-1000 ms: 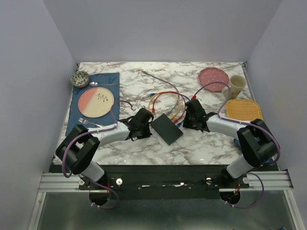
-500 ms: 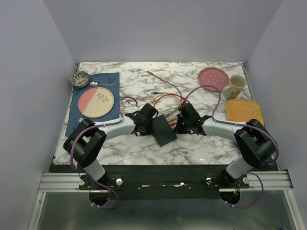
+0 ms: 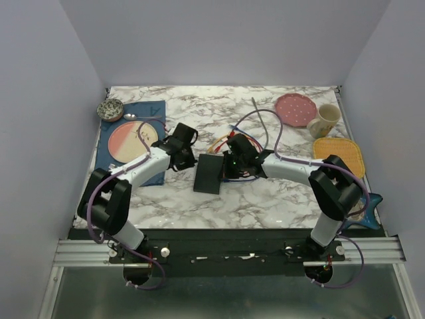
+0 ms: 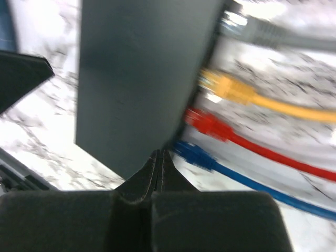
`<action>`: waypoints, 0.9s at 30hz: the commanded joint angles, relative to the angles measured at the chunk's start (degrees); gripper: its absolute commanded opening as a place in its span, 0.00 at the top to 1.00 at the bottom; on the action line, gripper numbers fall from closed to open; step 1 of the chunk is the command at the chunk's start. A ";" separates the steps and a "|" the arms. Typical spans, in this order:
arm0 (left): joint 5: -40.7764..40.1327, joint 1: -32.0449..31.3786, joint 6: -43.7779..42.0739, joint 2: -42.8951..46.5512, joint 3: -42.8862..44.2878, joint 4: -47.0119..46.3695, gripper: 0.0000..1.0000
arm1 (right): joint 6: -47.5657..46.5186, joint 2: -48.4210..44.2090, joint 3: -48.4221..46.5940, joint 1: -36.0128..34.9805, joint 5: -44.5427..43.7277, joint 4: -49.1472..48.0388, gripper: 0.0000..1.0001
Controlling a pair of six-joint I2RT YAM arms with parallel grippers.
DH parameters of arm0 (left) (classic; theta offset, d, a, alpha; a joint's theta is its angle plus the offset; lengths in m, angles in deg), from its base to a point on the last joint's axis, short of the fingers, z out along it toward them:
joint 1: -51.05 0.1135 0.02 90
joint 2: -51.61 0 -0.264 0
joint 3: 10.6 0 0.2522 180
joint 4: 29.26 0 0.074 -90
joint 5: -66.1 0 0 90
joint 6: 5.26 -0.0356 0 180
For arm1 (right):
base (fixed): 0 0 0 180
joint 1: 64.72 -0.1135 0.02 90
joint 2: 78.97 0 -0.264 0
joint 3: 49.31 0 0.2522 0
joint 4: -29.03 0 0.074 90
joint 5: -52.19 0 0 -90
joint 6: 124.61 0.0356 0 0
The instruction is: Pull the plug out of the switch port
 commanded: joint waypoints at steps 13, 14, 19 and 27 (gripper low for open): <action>-4.04 -8.04 -1.98 20.34 -9.19 0.98 1.00 | -5.05 0.66 -14.86 7.94 -5.69 8.48 0.99; -3.96 -9.10 -1.63 20.25 -10.07 0.46 1.00 | -5.05 1.71 -16.08 8.48 -5.60 8.74 0.99; -1.93 -13.59 -0.66 17.80 -15.09 -1.82 1.00 | -6.81 8.65 -20.39 9.80 -6.30 11.37 0.99; 1.32 -14.83 0.57 12.35 -17.46 -5.61 1.00 | -7.51 13.14 -20.84 10.50 -7.09 12.87 0.99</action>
